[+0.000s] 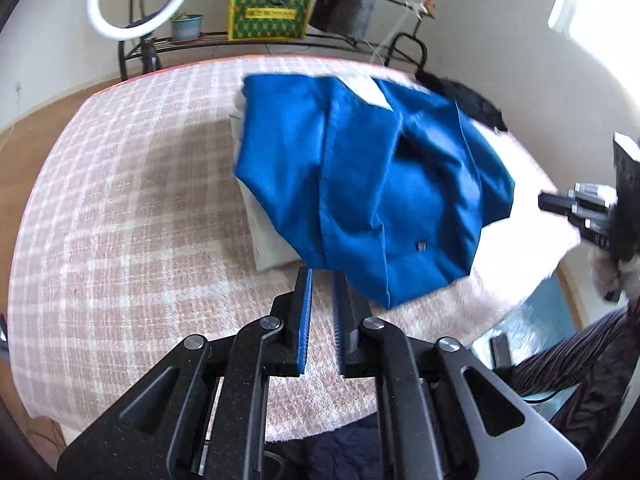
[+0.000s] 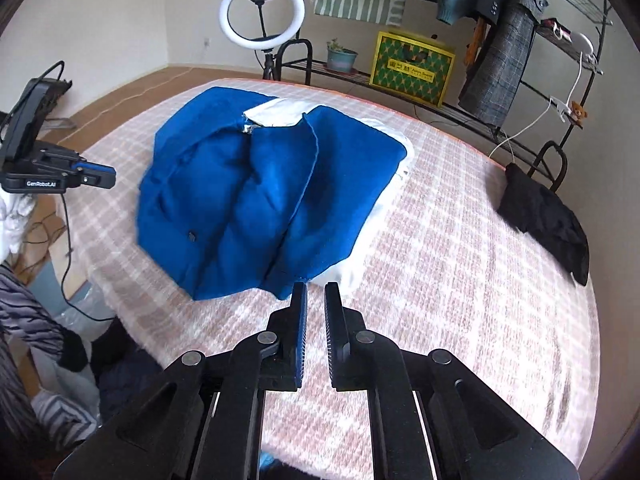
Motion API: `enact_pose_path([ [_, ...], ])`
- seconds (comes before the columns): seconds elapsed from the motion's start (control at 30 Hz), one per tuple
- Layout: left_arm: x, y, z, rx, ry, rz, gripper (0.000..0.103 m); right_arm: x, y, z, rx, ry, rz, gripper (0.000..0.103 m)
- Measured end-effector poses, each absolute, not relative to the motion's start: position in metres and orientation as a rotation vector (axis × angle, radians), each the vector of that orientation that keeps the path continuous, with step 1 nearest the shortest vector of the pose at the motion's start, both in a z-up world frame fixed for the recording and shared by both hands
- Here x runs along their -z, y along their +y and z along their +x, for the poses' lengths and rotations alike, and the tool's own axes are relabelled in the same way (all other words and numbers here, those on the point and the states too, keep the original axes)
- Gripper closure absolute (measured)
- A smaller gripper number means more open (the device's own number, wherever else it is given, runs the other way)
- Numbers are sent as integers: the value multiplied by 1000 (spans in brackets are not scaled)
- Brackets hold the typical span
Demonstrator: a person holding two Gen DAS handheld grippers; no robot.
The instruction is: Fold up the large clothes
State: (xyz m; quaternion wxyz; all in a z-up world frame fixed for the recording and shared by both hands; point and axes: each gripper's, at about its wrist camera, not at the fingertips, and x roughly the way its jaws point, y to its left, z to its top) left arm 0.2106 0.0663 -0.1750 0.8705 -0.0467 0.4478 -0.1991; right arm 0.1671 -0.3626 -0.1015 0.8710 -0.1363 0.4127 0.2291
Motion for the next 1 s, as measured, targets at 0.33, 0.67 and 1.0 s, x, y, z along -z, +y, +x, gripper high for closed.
enact_pose_path([
  [0.33, 218, 127, 312, 345, 1062, -683, 52, 132, -377, 229, -510, 1024, 254, 42],
  [0.67, 201, 101, 305, 433, 1070, -668, 102, 125, -372, 246, -624, 1050, 422, 101],
  [1.0, 238, 93, 300, 319, 1161, -536, 102, 177, -377, 246, -508, 1229, 380, 102],
])
